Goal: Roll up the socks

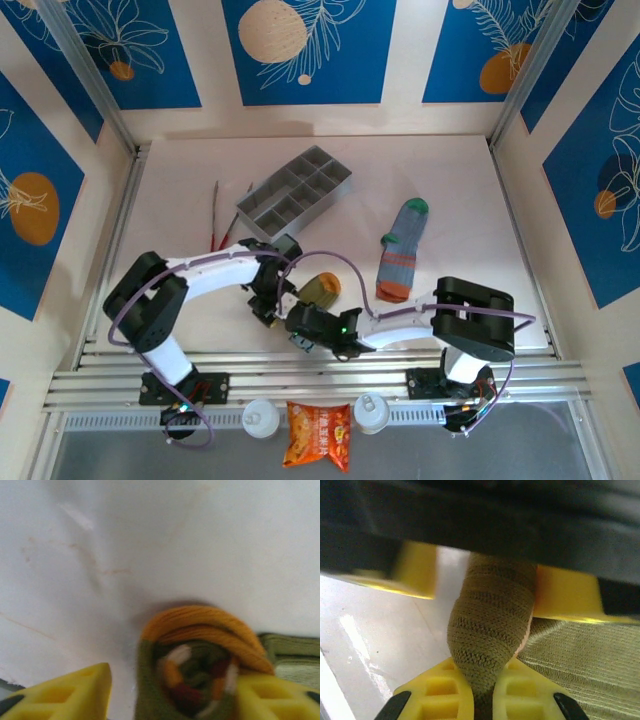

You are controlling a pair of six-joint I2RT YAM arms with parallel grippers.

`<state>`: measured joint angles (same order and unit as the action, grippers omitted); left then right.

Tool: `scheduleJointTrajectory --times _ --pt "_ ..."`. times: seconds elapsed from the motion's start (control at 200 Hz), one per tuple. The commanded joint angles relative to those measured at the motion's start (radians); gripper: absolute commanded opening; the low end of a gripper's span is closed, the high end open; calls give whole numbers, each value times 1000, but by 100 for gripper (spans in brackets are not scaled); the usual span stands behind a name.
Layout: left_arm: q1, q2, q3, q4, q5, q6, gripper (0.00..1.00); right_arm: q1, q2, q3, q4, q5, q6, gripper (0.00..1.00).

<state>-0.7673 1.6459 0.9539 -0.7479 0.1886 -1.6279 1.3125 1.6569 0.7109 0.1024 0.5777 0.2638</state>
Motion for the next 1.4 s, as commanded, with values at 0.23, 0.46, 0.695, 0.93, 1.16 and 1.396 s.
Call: scheduleJointTrajectory --times 0.23,0.46,0.695,0.93,1.16,1.396 --pt "67 -155 -91 161 -18 5 90 -40 124 -206 -63 -217 248 0" --pt "121 -230 -143 311 -8 119 92 -73 142 -304 64 -301 337 0" --pt "126 -298 -183 295 8 284 70 -108 215 -344 146 -402 406 0" --pt "125 -371 -246 243 -22 408 60 -141 278 -371 212 -452 461 0" --pt "124 -348 -328 379 3 423 57 -167 291 -351 197 -476 440 0" --pt "98 -238 -317 441 31 460 52 -214 327 -341 203 -528 444 0"
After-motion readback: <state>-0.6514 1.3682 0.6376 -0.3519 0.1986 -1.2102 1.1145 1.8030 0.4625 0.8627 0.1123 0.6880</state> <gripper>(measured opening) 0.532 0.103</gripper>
